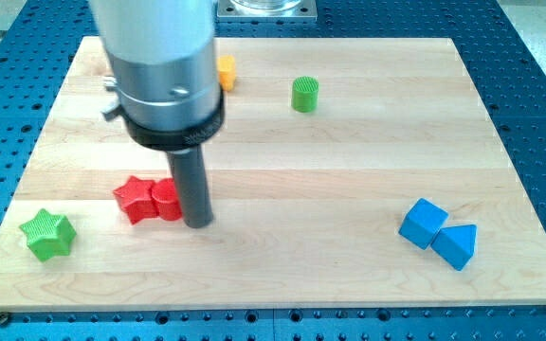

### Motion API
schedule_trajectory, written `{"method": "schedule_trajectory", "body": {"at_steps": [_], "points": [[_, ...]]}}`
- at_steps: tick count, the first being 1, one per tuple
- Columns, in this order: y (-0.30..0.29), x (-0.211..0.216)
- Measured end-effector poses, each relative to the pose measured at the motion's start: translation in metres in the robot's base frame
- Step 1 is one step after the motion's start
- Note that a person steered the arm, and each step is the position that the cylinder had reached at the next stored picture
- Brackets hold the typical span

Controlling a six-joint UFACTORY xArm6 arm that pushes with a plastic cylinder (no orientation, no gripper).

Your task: Push the red circle into the green star

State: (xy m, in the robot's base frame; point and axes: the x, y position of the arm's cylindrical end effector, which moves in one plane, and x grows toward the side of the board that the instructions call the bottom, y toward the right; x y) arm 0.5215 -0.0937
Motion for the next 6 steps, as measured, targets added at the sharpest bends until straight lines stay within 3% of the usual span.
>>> {"method": "schedule_trajectory", "body": {"at_steps": [1, 3, 5, 6], "points": [[-0.047, -0.006], [-0.029, -0.074], [-0.107, -0.064], [-0.113, -0.065]]}}
